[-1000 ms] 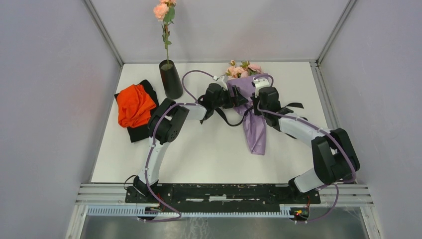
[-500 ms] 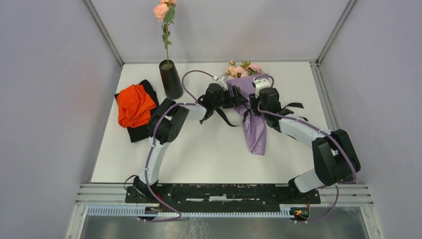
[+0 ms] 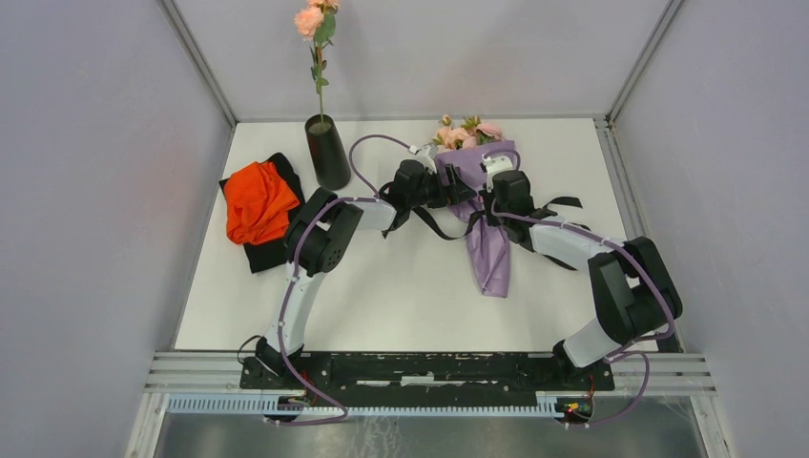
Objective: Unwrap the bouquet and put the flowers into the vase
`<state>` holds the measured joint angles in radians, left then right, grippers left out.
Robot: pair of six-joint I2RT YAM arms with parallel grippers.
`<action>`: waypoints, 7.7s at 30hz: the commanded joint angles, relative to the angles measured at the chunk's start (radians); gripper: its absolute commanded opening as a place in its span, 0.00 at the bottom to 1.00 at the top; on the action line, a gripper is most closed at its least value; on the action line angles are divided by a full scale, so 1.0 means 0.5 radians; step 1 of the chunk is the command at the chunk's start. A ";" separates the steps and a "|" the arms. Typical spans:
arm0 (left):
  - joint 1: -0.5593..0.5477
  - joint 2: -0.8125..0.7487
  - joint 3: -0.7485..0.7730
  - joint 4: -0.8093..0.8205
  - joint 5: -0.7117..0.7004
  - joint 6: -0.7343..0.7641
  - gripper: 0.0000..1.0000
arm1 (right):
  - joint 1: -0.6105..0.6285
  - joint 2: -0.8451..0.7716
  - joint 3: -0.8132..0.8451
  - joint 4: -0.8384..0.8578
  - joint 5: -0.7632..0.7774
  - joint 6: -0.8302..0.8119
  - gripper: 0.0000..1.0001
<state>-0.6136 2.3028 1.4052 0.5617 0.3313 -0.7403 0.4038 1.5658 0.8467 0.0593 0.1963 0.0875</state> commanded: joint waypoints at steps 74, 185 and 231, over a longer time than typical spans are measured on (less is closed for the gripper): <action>-0.102 -0.269 -0.211 -0.240 -0.021 0.103 0.97 | -0.167 -0.736 -0.188 0.017 0.769 -0.026 0.00; -0.089 -0.212 -0.186 -0.245 0.130 0.129 0.89 | -0.388 -0.288 -0.875 0.247 -0.126 0.304 0.83; -0.009 -0.192 -0.281 -0.111 0.209 0.051 0.89 | -0.352 0.066 -0.678 0.145 -0.139 0.309 0.04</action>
<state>-0.6327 2.1834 1.2869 0.5259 0.4381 -0.6910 0.2226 1.5467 0.5362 0.3347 0.1520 0.2161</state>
